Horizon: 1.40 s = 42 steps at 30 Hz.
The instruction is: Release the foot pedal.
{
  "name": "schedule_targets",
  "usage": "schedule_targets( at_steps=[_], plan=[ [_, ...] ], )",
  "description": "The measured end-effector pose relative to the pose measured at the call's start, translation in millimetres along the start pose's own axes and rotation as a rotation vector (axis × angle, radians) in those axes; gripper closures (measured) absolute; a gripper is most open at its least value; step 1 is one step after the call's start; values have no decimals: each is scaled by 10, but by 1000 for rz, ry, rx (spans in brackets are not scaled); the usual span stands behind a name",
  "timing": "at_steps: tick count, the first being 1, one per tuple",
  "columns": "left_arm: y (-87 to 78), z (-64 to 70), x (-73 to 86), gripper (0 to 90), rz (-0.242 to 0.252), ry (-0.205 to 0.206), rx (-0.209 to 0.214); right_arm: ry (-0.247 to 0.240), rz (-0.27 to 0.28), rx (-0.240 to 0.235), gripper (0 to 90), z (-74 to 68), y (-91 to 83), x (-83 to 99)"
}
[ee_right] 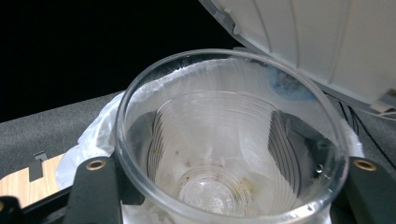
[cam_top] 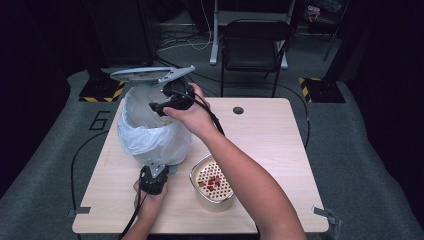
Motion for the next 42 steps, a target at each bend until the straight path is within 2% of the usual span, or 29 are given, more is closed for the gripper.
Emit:
schedule_targets(
  at_steps=[3, 5, 6, 7, 9, 11, 13, 15, 18, 22, 25, 29, 30, 31, 32, 33, 34, 35, 36, 37, 38, 39, 40, 42],
  plan=[
    [0, 1, 0, 900, 0, 2, 0, 7, 5, 16, 334, 24, 82, 2],
    [1, 1, -1, 900, 2, 1, -3, 7, 19, 38, 281, 32, 127, 0],
    [-1, 1, 1, 900, -1, 2, 0, 13, 45, 48, 168, 27, 144, -6],
    [-1, 1, 1, 900, -1, 1, 0, 39, 61, 45, 87, 14, 170, -1],
    [-2, 1, 1, 900, -2, 3, -2, 70, 59, 51, 14, 1, 214, 47],
    [-1, 2, 0, 900, 0, 4, -2, 59, 55, 71, 0, 3, 206, 93],
    [-1, 1, 0, 900, 1, 4, -2, 65, 81, 77, 0, 5, 159, 117],
    [-2, 3, 0, 900, 1, 4, -3, 74, 110, 75, 0, -9, 81, 136],
    [-5, 0, 0, 900, 0, 4, -1, 71, 118, 66, 9, -25, -63, 181],
    [1, -5, -5, 900, 11, -8, 3, 53, 122, 61, 61, -91, -342, 330],
    [-8, -12, -3, 900, 6, -14, 10, 68, 127, 64, 92, -89, -571, 446],
    [-8, -16, -7, 897, 20, -26, 13, 73, 140, 99, 130, -46, -863, 603],
    [-13, 9, -3, 897, 12, -56, 28, 65, 136, 110, 136, -20, -923, 648],
    [-6, 6, -8, 896, 21, -57, 23, 63, 133, 120, 136, -1, -981, 698],
    [-13, 19, -2, 895, 13, -71, 35, 71, 135, 123, 136, 13, -1033, 746],
    [-14, -18, -1, 892, 10, -43, 31, 76, 130, 125, 138, 26, -1085, 804],
    [-12, 9, -2, 882, 8, -89, 51, 74, 131, 139, 141, 42, -1136, 860],
    [-9, -39, -4, 880, 13, -63, 49, 76, 130, 153, 141, 56, -1183, 920],
    [-17, -28, -6, 844, 15, -87, 84, 75, 125, 158, 141, 68, -1230, 986],
    [-22, -27, -7, 779, 15, -85, 95, 79, 122, 165, 143, 79, -1274, 1053],
    [-24, -36, -18, 762, 28, -64, 85, 80, 113, 176, 144, 92, -1316, 1123],
    [-24, -36, -18, 737, 28, -64, 85, 80, 113, 176, 144, 92, -1316, 1123],
    [-46, -31, -32, 697, 23, -65, 92, 77, 90, 200, 147, 125, -1402, 1272],
    [-74, -51, -61, 616, 24, -92, 101, 90, 80, 212, 148, 142, -1466, 1376]
  ],
)
Point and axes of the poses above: each handheld gripper's, and its own axes: y roughly forward along the jaws, x roughly out of its underside, z roughly to its right, the point moved 8 cm from there along y, roughly forward along the jaws, and after that the axes turned 14 degrees about -x, right-handed, at the moved point
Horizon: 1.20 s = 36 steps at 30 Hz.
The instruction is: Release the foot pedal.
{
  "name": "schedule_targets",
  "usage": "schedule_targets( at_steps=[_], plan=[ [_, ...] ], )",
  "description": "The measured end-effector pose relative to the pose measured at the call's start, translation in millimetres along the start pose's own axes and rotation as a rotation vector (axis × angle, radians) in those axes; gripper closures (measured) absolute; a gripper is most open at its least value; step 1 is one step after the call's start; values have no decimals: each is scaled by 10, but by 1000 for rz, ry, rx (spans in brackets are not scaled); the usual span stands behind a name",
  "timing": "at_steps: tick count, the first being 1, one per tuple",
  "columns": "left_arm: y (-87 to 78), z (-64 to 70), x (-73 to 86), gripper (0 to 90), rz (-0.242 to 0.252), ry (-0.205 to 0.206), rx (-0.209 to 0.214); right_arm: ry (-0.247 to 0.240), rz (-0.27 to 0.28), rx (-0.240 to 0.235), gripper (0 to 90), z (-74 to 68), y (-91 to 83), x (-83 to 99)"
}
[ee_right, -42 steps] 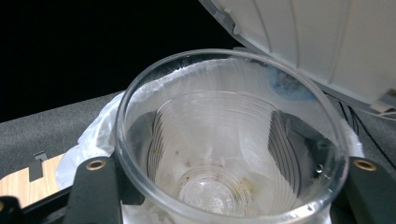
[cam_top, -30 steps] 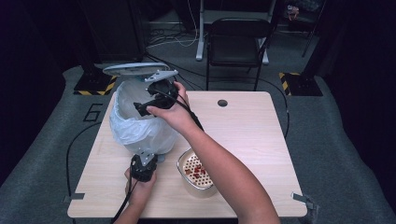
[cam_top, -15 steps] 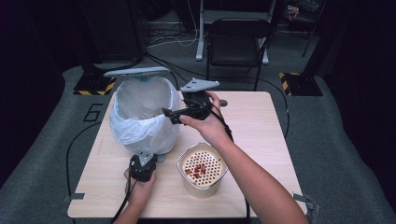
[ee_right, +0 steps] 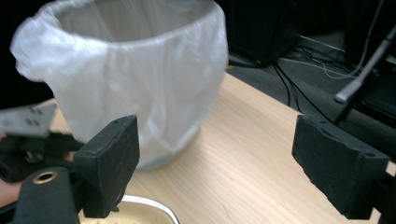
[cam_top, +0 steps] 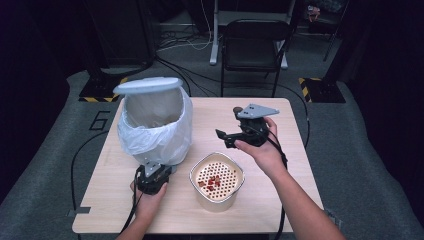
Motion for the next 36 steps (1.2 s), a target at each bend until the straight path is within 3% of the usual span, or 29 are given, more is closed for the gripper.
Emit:
schedule_targets(
  at_steps=[3, 6, 9, 15, 20, 21, 25, 29, 34, 35, 36],
  plan=[
    [-85, -31, -47, 541, 3, -15, 16, 28, 9, 11, 165, 44, -121, 131],
    [-136, -45, -66, 488, 3, 25, 18, 31, 12, 30, 177, 95, -216, 244],
    [-224, -43, -49, 466, -17, 54, 56, 50, 15, 44, 184, 131, -284, 350],
    [-380, -113, -26, 427, -39, 27, 121, 62, 7, 82, 194, 193, -402, 524],
    [-492, -250, 48, 412, -66, 11, 140, 75, 8, 119, 196, 221, -496, 705],
    [-529, -331, 74, 412, -73, 14, 142, 78, 7, 121, 196, 224, -508, 736],
    [-553, -534, 124, 402, -71, 13, 110, 100, 8, 149, 196, 253, -559, 895],
    [-543, -736, 184, 383, -67, -19, 71, 127, 4, 179, 196, 289, -593, 1095],
    [-425, -961, 307, 348, -105, -33, 20, 151, -31, 254, 195, 383, -604, 1478],
    [-425, -961, 307, 334, -105, -33, 20, 151, -31, 254, 195, 383, -604, 1478],
    [-396, -1004, 346, 330, -137, -27, 21, 187, -73, 278, 195, 439, -562, 1752]
  ],
)
Point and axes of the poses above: each handheld gripper's, and its own axes: y roughly forward along the jaws, x roughly out of its underside, z roughly to its right, the point moved 8 cm from there along y, roughly forward along the jaws, and after that the axes turned 14 degrees about -x, right-handed, at the moved point
